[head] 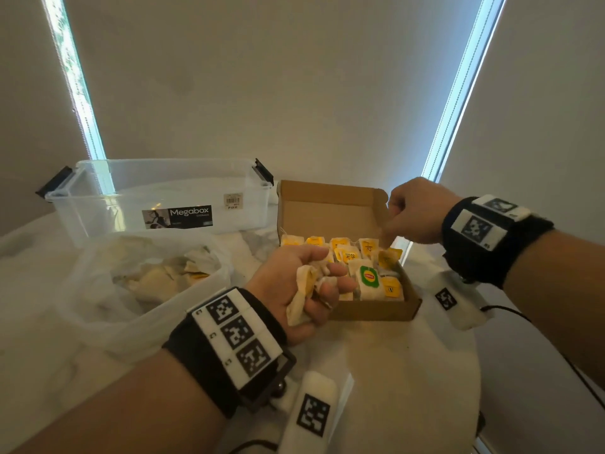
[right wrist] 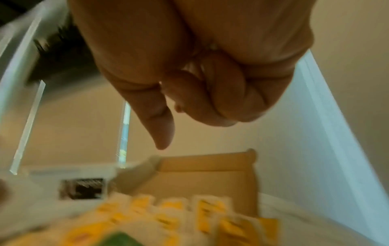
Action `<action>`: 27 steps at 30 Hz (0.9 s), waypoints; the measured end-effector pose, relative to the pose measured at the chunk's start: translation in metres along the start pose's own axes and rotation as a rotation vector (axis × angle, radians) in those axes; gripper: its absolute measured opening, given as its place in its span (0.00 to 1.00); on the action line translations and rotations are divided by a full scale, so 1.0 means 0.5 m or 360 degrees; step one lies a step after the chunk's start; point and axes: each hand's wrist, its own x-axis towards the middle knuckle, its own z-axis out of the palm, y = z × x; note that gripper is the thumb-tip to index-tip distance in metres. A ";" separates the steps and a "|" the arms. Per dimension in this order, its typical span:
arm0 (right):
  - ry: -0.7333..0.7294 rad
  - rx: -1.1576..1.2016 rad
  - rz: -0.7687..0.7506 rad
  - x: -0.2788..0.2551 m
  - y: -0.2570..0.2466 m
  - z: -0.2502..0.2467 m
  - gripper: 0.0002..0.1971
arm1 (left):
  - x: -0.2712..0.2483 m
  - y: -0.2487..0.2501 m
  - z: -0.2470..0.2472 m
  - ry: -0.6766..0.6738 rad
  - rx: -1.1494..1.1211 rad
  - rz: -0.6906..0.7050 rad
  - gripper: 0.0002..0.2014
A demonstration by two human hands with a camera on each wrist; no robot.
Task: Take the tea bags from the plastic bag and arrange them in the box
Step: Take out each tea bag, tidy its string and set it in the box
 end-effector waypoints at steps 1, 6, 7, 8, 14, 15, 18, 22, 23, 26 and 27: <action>0.0005 0.0147 -0.0077 -0.016 -0.016 -0.011 0.12 | -0.001 0.001 0.003 0.0002 -0.0045 0.0030 0.20; -0.0403 0.0575 -0.0507 -0.122 -0.100 -0.027 0.08 | -0.007 -0.002 0.008 -0.0031 -0.0208 0.0094 0.20; -0.0462 0.0545 -0.0569 -0.134 -0.108 -0.025 0.08 | -0.008 -0.004 0.009 -0.0017 -0.0234 0.0104 0.19; -0.0495 0.0506 -0.0622 -0.143 -0.113 -0.021 0.08 | -0.008 -0.005 0.008 0.0004 -0.0263 0.0112 0.18; -0.0470 0.0218 -0.0704 -0.170 -0.111 -0.006 0.15 | 0.008 0.003 -0.005 0.0120 -0.0390 0.0177 0.07; -0.0417 0.0157 -0.0712 -0.170 -0.111 0.000 0.15 | 0.012 0.010 -0.008 0.0148 -0.0435 0.0156 0.07; -0.0312 0.0134 -0.0694 -0.167 -0.112 0.011 0.10 | 0.004 0.002 -0.003 0.0123 -0.0226 0.0285 0.08; -0.0235 0.0175 -0.0629 -0.163 -0.110 0.015 0.08 | -0.012 -0.004 0.009 0.0078 -0.0295 0.0268 0.17; -0.0194 0.0199 -0.0596 -0.164 -0.112 0.017 0.09 | -0.013 -0.005 0.003 0.0068 -0.0309 0.0330 0.15; -0.0015 0.0279 -0.0499 -0.168 -0.119 0.027 0.15 | 0.002 -0.003 0.009 0.0409 -0.0056 0.0688 0.14; 0.0029 0.0339 -0.0432 -0.169 -0.121 0.030 0.16 | -0.004 -0.008 0.015 0.0411 -0.0126 0.0815 0.17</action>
